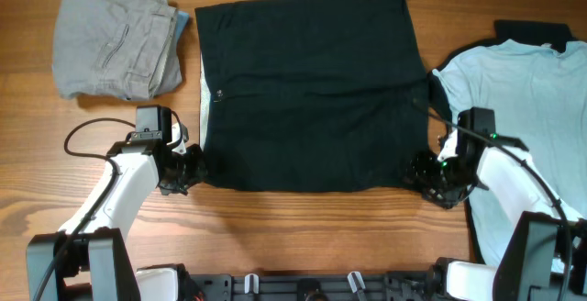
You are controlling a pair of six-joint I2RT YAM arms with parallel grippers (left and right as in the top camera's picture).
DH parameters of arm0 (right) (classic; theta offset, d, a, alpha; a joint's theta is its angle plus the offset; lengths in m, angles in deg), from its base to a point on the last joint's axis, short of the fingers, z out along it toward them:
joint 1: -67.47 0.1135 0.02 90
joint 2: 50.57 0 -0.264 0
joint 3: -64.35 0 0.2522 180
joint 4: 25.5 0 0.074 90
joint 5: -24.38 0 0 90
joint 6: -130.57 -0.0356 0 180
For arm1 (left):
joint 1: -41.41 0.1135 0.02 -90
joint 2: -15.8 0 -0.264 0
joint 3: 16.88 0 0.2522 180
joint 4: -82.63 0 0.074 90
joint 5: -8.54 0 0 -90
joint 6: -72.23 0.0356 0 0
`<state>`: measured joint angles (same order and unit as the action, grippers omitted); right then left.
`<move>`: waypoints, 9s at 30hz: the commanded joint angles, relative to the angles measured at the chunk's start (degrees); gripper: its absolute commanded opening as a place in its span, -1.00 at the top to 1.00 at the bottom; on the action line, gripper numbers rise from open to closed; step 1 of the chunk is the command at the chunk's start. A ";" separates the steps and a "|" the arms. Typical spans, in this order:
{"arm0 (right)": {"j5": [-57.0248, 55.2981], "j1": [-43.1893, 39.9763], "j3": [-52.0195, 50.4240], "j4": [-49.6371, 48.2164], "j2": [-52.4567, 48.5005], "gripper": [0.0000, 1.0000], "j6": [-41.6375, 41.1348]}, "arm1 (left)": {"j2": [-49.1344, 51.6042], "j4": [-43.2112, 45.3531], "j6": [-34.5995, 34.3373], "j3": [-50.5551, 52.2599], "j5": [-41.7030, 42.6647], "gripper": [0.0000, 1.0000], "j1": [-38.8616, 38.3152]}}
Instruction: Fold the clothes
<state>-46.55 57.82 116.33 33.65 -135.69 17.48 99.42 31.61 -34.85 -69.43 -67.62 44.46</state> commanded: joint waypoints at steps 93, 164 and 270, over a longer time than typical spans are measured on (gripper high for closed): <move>5.01 2.51 42.40 -11.80 -13.09 0.91 2.10 | 6.10 -19.69 -12.13 -37.94 -23.96 0.92 3.80; 3.56 3.80 6.86 -14.34 -9.84 0.36 -5.38 | 29.99 -7.69 18.36 -28.92 23.63 0.92 2.21; -4.07 11.63 14.56 -32.52 -25.05 0.79 -2.51 | 42.80 -13.09 -6.21 -54.84 25.35 -1.00 -20.20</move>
<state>-50.00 69.03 132.00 -0.19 -156.13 15.69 142.02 17.45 -41.15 -128.16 -45.74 28.68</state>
